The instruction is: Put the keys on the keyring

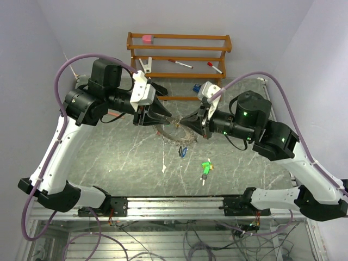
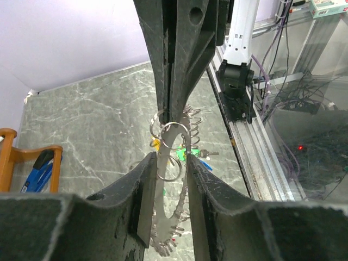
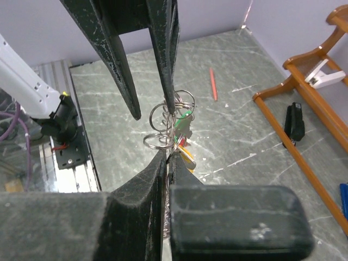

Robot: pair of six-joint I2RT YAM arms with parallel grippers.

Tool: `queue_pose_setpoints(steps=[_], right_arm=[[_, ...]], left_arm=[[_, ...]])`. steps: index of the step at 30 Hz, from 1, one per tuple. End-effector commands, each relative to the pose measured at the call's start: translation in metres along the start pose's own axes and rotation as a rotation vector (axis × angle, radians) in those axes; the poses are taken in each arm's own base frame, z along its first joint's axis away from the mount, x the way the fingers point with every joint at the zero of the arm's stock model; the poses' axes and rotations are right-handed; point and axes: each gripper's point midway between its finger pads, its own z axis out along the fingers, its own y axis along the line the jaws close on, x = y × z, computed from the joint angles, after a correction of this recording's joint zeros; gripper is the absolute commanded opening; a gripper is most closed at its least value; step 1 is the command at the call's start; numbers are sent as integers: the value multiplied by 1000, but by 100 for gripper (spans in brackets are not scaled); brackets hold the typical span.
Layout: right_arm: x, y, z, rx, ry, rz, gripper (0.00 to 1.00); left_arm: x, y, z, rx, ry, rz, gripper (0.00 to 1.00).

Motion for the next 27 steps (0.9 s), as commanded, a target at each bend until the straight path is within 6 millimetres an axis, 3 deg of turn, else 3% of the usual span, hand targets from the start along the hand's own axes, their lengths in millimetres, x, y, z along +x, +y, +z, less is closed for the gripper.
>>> queue_pose_setpoints(steps=[1,7,13,19,24,27], right_arm=[[-38,-11,-12,69,-170,3,0],[-40,-8,-10,49,-174,-3,0],[-46,-7,-14,43,-187,-19,0],[-45,-8,-15,50,-188,-35,0],[-47,-9,-16,59,-237,-45,0],[-47,-7,-13,46,-242,-52,0]], left_arm=[[-8,-8,1,31,-36,11,39],[-10,-2,1,17,-30,32,39],[-20,26,-5,-95,7,124,42],[-53,44,-14,-193,-32,206,45],[-30,37,-1,-114,-40,133,53],[-29,27,5,-38,-69,97,55]])
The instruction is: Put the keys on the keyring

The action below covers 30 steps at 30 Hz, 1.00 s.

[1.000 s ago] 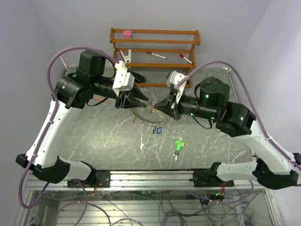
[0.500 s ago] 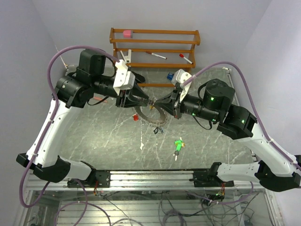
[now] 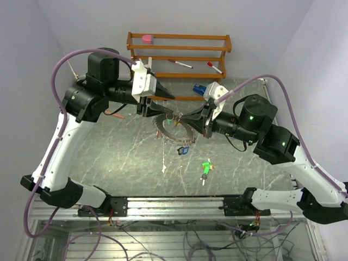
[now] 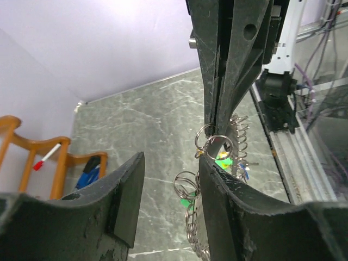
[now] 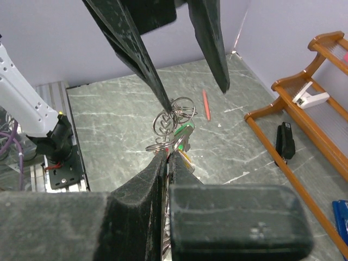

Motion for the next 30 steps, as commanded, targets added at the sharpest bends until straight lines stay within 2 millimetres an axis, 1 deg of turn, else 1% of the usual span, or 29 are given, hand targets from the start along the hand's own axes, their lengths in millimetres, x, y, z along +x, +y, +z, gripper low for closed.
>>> queue_pose_setpoints(steps=[1,6,11,19,26,30], right_arm=[[-32,0,-3,-7,-129,-35,0],[-32,12,1,-78,-129,-40,0],[-28,18,1,-114,-113,-27,0],[-28,16,-2,-96,-110,-27,0],[-28,15,-5,-89,-109,-28,0],[-29,15,-5,-93,-109,-28,0]], left_arm=[[-1,-11,10,95,-57,-49,55],[-3,-12,13,127,-75,-60,53],[-6,-21,14,187,-110,-100,46],[-14,-35,12,255,-153,-151,39],[-9,-43,10,268,-142,-178,36],[-1,-45,13,277,-140,-204,33]])
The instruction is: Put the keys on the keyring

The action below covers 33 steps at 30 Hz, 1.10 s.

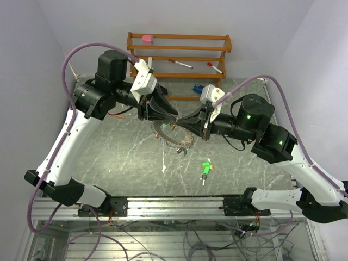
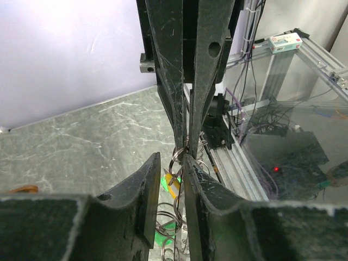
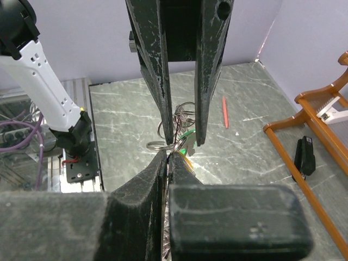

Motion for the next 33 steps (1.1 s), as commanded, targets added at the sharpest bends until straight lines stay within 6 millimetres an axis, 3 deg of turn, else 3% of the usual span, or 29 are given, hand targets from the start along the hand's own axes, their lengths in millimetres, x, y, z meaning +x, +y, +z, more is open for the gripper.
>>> queue_pose_setpoints(steps=[1,6,13,20,24,29,33], right_arm=[[-27,-2,-9,14,-84,-25,0],[-29,-1,-9,10,-89,-27,0],[-28,-2,-10,15,-85,-29,0],[-30,-2,-16,26,-93,-18,1],[-33,-3,-22,44,-102,-3,24],[-39,-11,-31,95,-109,4,40],[-35,-11,-23,85,-76,15,39]], left_arm=[[0,-9,1,37,-16,-13,33],[3,-7,2,40,-11,-15,27],[2,-7,3,44,-14,-9,7],[-1,-6,0,17,0,10,7],[-1,-5,-2,-12,29,34,7],[4,-6,-3,-41,85,76,7],[12,-10,-3,-46,146,106,7]])
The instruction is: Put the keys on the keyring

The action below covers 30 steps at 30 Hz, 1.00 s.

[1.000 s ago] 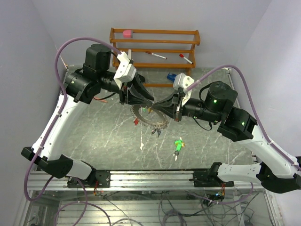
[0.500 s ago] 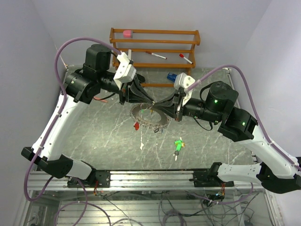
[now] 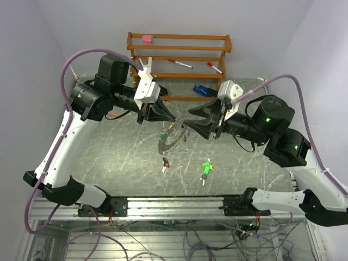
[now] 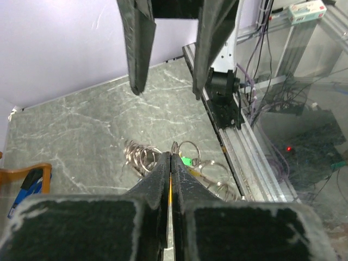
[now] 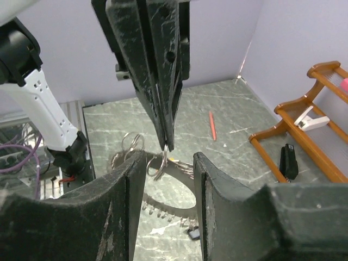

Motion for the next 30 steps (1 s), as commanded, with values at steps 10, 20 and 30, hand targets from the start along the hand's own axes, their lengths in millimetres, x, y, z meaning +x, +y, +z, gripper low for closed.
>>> queue_pose_setpoints(steps=[10,20,30], right_arm=[[18,8,22,-65,104,40,30],[8,3,-7,-2,80,53,27],[42,22,4,-79,129,172,57]], left_arm=[[21,-18,4,24,189,108,7],[15,-22,1,-12,154,133,7],[12,-10,3,-57,150,128,7]])
